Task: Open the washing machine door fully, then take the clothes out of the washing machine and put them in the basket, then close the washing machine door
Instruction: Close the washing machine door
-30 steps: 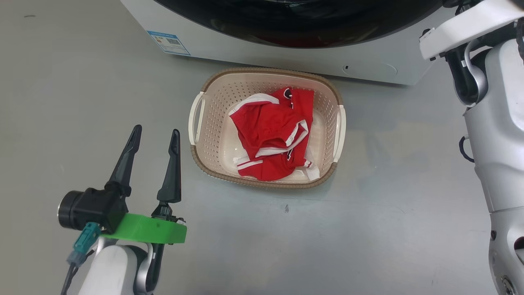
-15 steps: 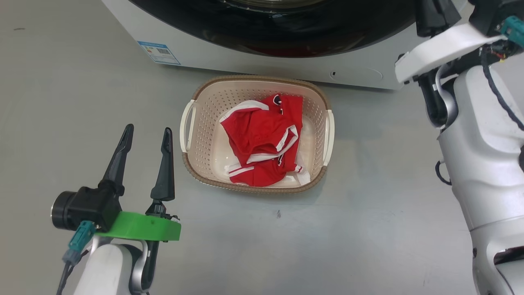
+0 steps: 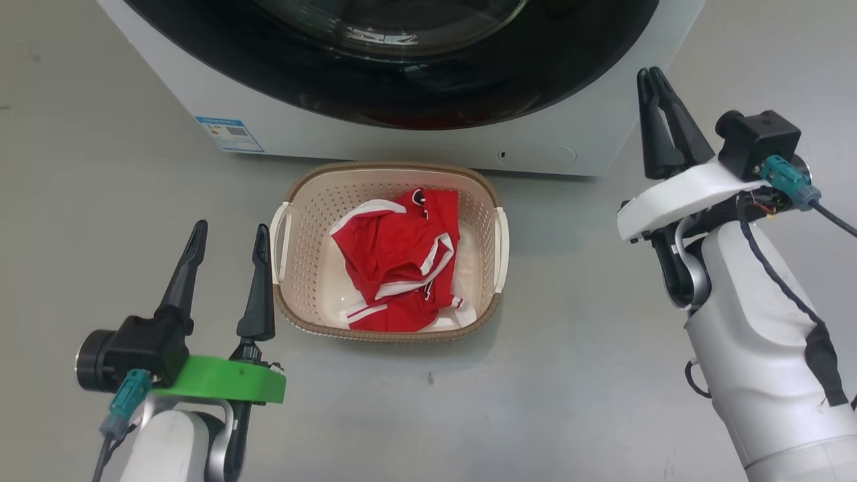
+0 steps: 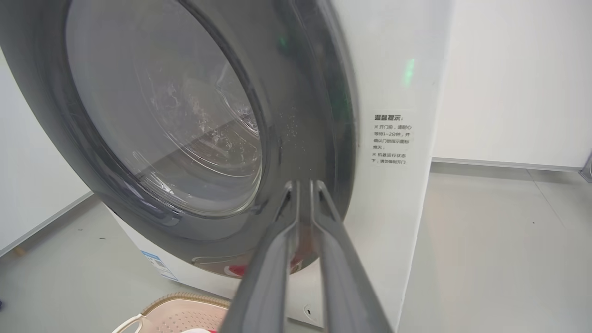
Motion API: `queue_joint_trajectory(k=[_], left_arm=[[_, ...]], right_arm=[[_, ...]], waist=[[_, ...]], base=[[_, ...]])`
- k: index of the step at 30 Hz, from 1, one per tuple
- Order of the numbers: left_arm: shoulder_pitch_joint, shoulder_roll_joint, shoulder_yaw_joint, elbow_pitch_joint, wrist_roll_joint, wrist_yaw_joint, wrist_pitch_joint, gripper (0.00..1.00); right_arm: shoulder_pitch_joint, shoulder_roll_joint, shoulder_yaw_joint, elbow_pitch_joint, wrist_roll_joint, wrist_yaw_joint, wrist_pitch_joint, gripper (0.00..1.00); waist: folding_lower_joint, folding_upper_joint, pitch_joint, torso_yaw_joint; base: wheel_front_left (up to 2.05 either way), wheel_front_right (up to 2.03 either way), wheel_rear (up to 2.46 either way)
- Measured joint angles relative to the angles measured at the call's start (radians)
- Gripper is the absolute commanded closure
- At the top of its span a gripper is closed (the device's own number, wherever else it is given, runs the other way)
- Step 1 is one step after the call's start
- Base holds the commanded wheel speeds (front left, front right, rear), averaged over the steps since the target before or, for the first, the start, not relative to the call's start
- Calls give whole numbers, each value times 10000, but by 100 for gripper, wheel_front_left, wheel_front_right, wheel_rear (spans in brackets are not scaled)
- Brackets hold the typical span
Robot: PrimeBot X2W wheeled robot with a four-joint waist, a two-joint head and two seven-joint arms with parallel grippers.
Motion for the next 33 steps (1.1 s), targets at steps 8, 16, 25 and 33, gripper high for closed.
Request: queue_joint_trajectory(k=[8,16,25,33], left_arm=[[344,8,86,267,176,0,0,0],[975,69,153,637,244,0,0,0],[1604,86,111,980,245,0,0,0],[1909,88,-40,1066,244,0,0,0]], right_arm=[[1432,165,-320,-821,4,-42,0,0],[3013,280,-460,-1336,12,-148,0,0],[4563,339,-456,-1967,10,-393,0,0],[5616,380,-407,-2543,10,-481,0,0]], waist=[[0,0,-638,-427],[0,0,-1355,-850],[0,0,-2177,-1252],[-1,0,-2753,-1404]], base=[[0,0,0],[0,0,0],[0,0,0],[0,0,0]])
